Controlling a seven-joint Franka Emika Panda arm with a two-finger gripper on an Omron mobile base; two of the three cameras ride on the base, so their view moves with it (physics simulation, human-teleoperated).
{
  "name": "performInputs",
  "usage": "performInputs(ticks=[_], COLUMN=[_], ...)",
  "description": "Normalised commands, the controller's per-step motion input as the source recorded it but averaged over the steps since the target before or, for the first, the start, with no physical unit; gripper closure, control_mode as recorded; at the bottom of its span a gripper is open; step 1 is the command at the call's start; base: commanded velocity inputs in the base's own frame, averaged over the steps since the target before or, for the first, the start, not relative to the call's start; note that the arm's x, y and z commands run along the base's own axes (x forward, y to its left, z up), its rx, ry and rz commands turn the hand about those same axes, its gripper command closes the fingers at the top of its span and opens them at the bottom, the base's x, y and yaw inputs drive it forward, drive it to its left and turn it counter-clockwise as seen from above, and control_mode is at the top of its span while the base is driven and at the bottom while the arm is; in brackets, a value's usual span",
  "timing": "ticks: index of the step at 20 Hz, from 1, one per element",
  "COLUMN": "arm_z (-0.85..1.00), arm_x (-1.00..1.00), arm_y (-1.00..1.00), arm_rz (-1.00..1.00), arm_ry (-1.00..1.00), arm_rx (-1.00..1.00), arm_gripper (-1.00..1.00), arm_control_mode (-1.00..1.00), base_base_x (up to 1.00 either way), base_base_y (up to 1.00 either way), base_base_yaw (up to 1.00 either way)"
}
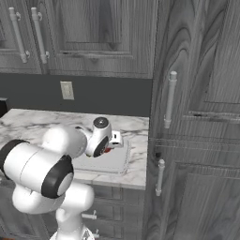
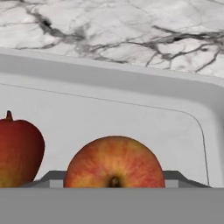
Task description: Pick the mango and apple from the fridge and place them inside the tupperware on the counter.
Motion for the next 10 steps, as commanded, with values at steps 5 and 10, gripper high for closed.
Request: performInputs(ticks=[5,10], arm_z=[-0.07,0.01], arm_x=[-0.03,-0.12], arm_y=[0.0,0.0], arm_rz=[0.0,0.0], arm_ry=[0.0,0.0], arm_rx=[0.0,0.0], arm_gripper=[-1.0,-1.0], arm_control_mode=[-1.0,-1.0], base_base_x=[0.0,0.0], base_base_y=[0.0,0.0], base_base_yaw=[0.0,0.0])
